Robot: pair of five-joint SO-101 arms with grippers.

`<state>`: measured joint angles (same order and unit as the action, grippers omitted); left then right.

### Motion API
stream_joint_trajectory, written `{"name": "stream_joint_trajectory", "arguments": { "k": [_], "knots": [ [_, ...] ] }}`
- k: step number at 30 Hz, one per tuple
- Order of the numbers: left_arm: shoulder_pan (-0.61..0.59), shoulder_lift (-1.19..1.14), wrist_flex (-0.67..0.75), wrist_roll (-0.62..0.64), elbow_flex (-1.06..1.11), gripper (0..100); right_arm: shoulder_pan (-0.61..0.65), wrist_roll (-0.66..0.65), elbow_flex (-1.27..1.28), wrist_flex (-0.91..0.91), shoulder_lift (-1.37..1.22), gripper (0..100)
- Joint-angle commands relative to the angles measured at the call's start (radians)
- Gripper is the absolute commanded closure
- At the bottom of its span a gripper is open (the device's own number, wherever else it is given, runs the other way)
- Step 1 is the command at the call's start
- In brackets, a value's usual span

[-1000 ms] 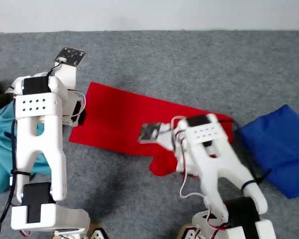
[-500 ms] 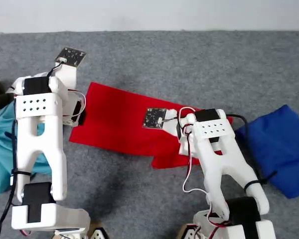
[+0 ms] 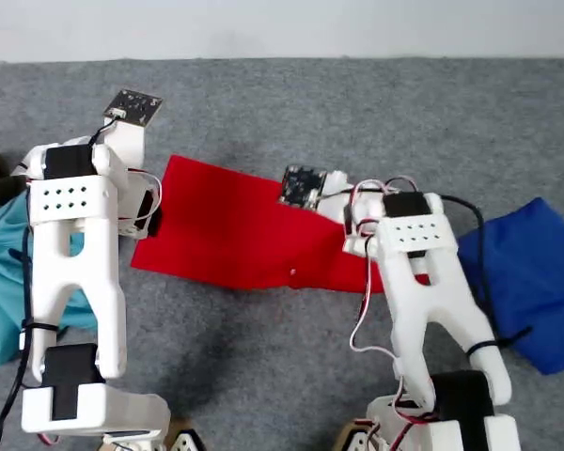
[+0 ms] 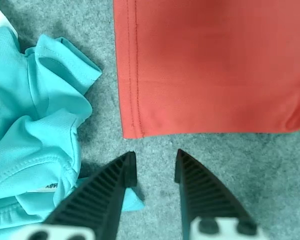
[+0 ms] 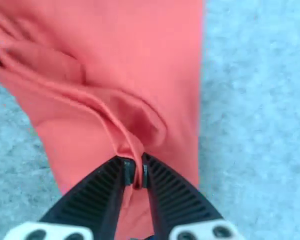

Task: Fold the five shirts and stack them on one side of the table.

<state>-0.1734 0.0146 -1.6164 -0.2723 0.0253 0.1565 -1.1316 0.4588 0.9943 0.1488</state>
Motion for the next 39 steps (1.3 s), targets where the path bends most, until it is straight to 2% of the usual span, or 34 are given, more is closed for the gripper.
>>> {"name": "stream_joint_trajectory", "arguments": {
  "k": [1,7,13,18,23,25,28,32,36,39],
  "knots": [
    [0.0,0.044,0.0,0.002,-0.005,86,-0.01,-0.003,-0.041,-0.051,-0.07,98.8],
    [0.0,0.043,0.0,0.002,-0.005,86,-0.008,0.092,-0.051,-0.222,-0.231,98.8],
    [0.0,0.043,0.0,0.002,-0.005,86,-0.007,0.129,-0.135,-0.231,-0.331,98.1],
    [0.0,0.043,0.0,0.002,-0.005,86,-0.007,0.244,-0.157,-0.231,-0.361,81.4],
    [-0.003,0.043,0.046,0.008,-0.005,86,-0.015,0.376,-0.227,-0.228,-0.36,80.2],
    [-0.006,0.043,0.08,0.011,-0.005,86,-0.022,0.451,-0.295,-0.168,-0.36,80.2],
    [-0.008,0.006,0.109,0.097,-0.005,86,-0.03,0.54,-0.43,0.013,-0.36,80.1],
    [-0.015,-0.152,0.127,0.173,-0.025,85,-0.035,0.598,-0.594,0.239,-0.36,80.4],
    [-0.031,-0.368,0.106,0.173,-0.168,78,-0.035,0.601,-0.681,0.412,-0.36,80.4],
    [-0.035,-0.506,0.057,0.173,-0.364,78,-0.036,0.6,-0.678,0.458,-0.361,80.4]
  ]
}}
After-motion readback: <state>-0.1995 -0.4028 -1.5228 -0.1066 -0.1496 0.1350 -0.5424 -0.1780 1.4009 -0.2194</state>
